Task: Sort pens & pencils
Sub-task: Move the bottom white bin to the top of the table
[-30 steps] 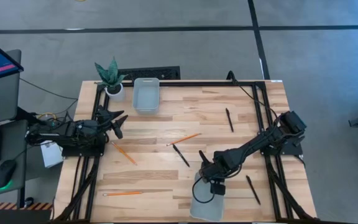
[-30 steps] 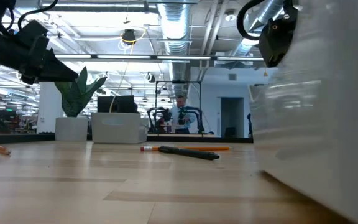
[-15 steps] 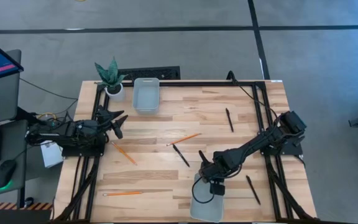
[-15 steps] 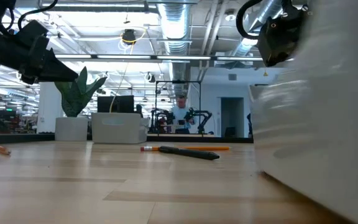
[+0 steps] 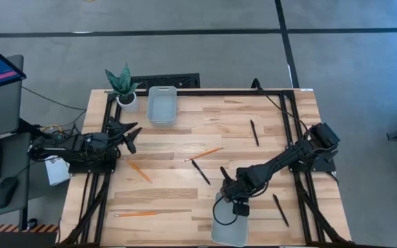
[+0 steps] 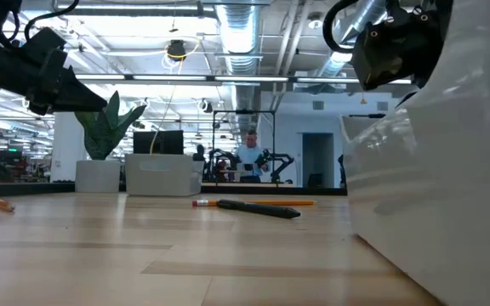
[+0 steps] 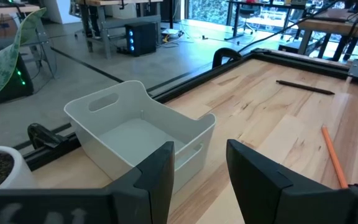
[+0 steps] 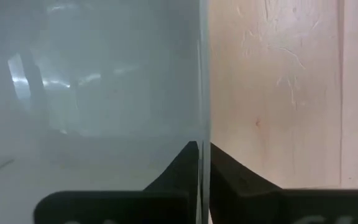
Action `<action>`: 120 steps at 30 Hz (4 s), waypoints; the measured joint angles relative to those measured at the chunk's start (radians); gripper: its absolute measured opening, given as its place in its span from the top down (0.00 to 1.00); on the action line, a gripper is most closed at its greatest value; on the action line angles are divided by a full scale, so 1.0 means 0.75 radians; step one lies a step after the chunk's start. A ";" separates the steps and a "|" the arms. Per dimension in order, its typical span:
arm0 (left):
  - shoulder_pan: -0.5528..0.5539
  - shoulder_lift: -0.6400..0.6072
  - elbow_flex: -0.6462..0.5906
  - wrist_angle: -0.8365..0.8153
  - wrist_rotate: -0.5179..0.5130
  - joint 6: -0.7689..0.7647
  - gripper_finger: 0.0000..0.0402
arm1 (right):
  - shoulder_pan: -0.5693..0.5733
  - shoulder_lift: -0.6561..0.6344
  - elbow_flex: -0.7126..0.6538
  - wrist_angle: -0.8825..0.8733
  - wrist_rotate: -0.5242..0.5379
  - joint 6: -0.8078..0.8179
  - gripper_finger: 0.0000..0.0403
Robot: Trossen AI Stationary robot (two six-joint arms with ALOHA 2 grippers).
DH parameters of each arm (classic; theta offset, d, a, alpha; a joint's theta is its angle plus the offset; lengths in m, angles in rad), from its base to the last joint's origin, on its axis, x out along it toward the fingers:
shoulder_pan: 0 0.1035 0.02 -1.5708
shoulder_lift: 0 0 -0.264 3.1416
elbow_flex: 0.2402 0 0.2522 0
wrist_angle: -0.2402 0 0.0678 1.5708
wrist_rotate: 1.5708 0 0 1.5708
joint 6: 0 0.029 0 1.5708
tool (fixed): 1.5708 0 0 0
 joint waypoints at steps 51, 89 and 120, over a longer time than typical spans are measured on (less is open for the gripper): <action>0.000 0.000 0.000 0.000 -0.004 0.001 0.66 | 0.000 0.000 0.000 0.001 0.026 0.000 0.94; 0.000 0.000 0.000 -0.008 -0.005 0.001 0.66 | -0.029 0.000 0.000 0.080 0.031 -0.004 0.95; 0.001 0.000 0.000 -0.010 -0.045 0.104 0.66 | -0.045 0.000 0.000 0.080 0.029 -0.003 0.95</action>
